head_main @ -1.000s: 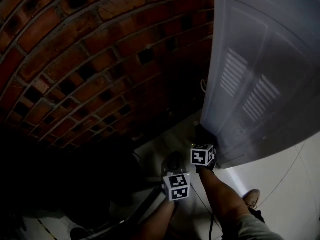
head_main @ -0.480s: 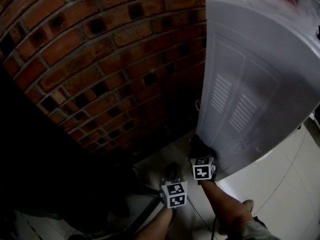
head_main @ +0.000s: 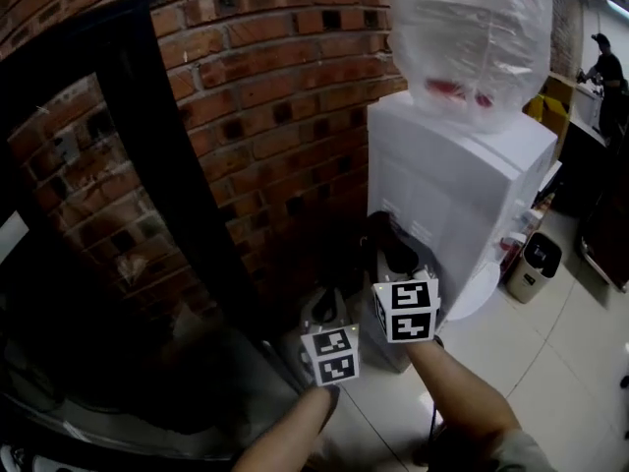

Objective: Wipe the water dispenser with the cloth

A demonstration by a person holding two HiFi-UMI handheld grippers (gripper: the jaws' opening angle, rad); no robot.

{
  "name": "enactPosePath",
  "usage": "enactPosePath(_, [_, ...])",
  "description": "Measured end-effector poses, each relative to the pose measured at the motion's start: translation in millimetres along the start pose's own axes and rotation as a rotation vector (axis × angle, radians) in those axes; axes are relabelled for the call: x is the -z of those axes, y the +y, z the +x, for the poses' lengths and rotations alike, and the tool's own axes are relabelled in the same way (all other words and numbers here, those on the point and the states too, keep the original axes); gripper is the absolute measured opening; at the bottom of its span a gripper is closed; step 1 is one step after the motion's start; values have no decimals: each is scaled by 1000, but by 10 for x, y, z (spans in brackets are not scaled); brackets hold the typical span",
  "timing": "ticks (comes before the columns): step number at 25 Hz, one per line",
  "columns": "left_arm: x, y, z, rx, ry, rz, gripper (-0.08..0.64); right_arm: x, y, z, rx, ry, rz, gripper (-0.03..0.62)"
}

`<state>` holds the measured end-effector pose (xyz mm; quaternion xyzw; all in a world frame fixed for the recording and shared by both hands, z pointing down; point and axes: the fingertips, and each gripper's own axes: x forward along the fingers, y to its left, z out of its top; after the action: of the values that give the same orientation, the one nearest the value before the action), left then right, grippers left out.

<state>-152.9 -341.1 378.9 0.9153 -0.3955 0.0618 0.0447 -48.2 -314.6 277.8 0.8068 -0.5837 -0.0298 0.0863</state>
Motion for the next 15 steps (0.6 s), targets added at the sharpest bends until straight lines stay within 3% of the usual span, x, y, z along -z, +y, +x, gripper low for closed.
enactPosePath(7, [-1636,-307,-410,88,-235,73,0,-1409,-273,-337,105,-160,-37,71])
enactPosePath(12, [-2294,-356,-504,92,-282,96,0,-1980,-463,-359,146,-186,-37,71])
enactPosePath(15, [-2538,-366,-522,93,-293,131,0,-2135,-549,-331,180,-174,-45,72])
